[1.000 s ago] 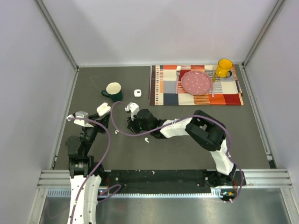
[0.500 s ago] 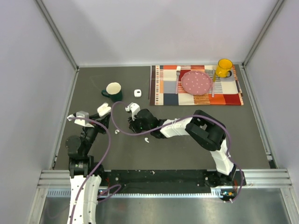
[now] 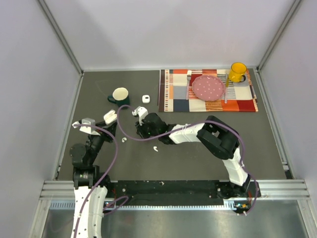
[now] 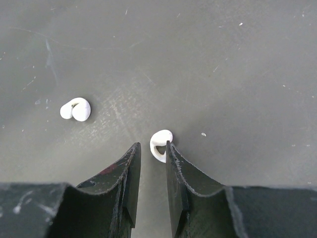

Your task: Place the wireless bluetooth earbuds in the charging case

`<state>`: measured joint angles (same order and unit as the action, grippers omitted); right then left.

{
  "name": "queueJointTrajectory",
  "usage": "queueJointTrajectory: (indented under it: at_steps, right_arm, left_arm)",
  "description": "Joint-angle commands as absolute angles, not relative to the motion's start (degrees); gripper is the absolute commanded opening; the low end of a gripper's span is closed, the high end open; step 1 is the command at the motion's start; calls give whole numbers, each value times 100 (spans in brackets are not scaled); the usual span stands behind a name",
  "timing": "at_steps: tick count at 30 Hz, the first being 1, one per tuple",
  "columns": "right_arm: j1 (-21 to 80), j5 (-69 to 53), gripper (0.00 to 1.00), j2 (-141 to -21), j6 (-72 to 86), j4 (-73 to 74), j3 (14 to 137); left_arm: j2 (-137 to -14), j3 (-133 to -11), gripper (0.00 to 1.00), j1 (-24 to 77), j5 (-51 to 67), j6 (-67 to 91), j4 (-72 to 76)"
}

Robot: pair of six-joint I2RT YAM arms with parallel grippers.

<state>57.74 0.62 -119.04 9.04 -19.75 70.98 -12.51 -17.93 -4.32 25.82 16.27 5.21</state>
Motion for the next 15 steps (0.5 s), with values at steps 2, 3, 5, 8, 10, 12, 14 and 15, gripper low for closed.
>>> queueJointTrajectory:
  at_steps: [2, 3, 5, 8, 10, 12, 14, 15]
  right_arm:
    - [5739, 18, 26, -11918, 914, -2215, 7120]
    - [5739, 18, 26, -11901, 940, -2241, 7102]
    - [5739, 26, 26, -11892, 949, -2189, 7136]
    - [5739, 18, 26, -11927, 967, -2110, 7172]
    - [5731, 26, 25, -11953, 975, -2031, 7198]
    - [5748, 18, 23, -11988, 984, -1873, 7251]
    - [5739, 26, 23, -11997, 984, -1793, 7269]
    - [5748, 26, 23, -11997, 967, -1793, 7269]
  left_arm:
    - [-1257, -2057, 0, -404, 2514, 1555, 712]
    - [-1266, -2048, 0, -404, 2514, 1556, 712]
    - [-1257, -2057, 0, -396, 2522, 1556, 712]
    - [-1239, -2057, 0, -396, 2505, 1547, 686]
    - [-1230, -2057, 0, -387, 2496, 1547, 677]
    - [-1222, -2065, 0, -387, 2496, 1538, 659]
    - [-1222, -2065, 0, -396, 2479, 1521, 651]
    - [-1222, -2065, 0, -396, 2470, 1521, 650]
